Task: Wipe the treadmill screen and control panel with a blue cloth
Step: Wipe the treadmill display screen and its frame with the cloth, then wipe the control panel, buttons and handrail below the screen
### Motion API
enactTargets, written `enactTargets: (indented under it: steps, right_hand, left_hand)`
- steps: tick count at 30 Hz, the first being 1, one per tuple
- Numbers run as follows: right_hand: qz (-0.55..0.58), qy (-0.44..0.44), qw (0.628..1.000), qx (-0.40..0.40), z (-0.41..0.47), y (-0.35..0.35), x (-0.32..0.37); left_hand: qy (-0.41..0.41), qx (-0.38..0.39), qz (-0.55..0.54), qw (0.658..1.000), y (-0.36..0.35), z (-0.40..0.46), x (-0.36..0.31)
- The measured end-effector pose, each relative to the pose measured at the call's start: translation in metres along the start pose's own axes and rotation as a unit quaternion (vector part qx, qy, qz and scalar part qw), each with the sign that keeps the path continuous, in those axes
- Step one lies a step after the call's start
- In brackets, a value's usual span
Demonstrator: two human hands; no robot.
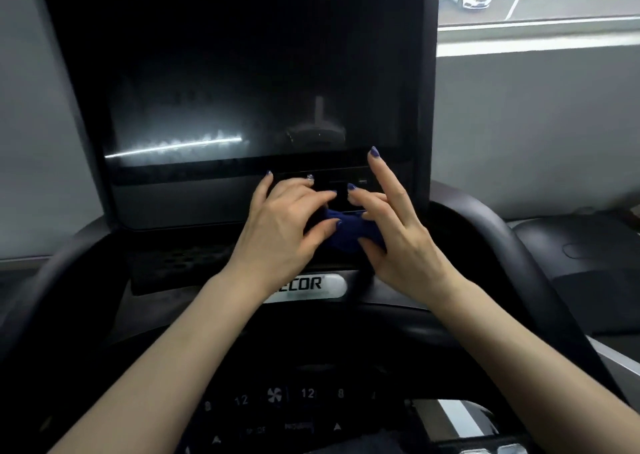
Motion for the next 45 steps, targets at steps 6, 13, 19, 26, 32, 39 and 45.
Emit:
enactTargets:
  steps: [6,13,19,26,32,39,45]
  right_hand:
    - [0.036,-0.024,0.999,0.005,0.025,-0.058,0.035]
    - [0.048,-0.112,0.991,0.061,0.044,-0.128,0.07]
    - [0.06,-0.156,0.984,0.06,0.062,-0.179,0.103]
    - [0.008,-0.152,0.988,0.032,0.08,-0.186,0.118]
    - [0.064,-0.173,0.983,0.015,0.097,-0.192,0.132]
    - [0.188,-0.28,0.94,0.051,0.104,-0.21,0.141]
    - [0.26,-0.317,0.911,0.051,0.092,-0.221,0.13]
  left_hand:
    - [0.073,-0.031,-0.03,0.996,0.035,-0.04,0.046]
    - [0.126,-0.052,-0.064,0.989,0.071,-0.083,0.107]
    - [0.19,-0.045,-0.139,0.971,0.102,-0.104,0.152]
    - [0.26,-0.054,-0.12,0.957,0.118,-0.126,0.196]
    - [0.212,-0.048,-0.076,0.973,0.106,-0.148,0.203]
    - [0.245,-0.013,-0.155,0.957,0.088,-0.169,0.203]
    - [0.277,0.055,-0.309,0.908,0.086,-0.181,0.206]
Point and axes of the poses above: each hand's wrist, its own z-axis towards the middle knuckle, its own y-axis out of the back of the hand, x = y × z, the point moved 3 cm from there along z, towards the middle knuckle, and after that the axes turned 8 degrees about z, right-handed, at the moved point
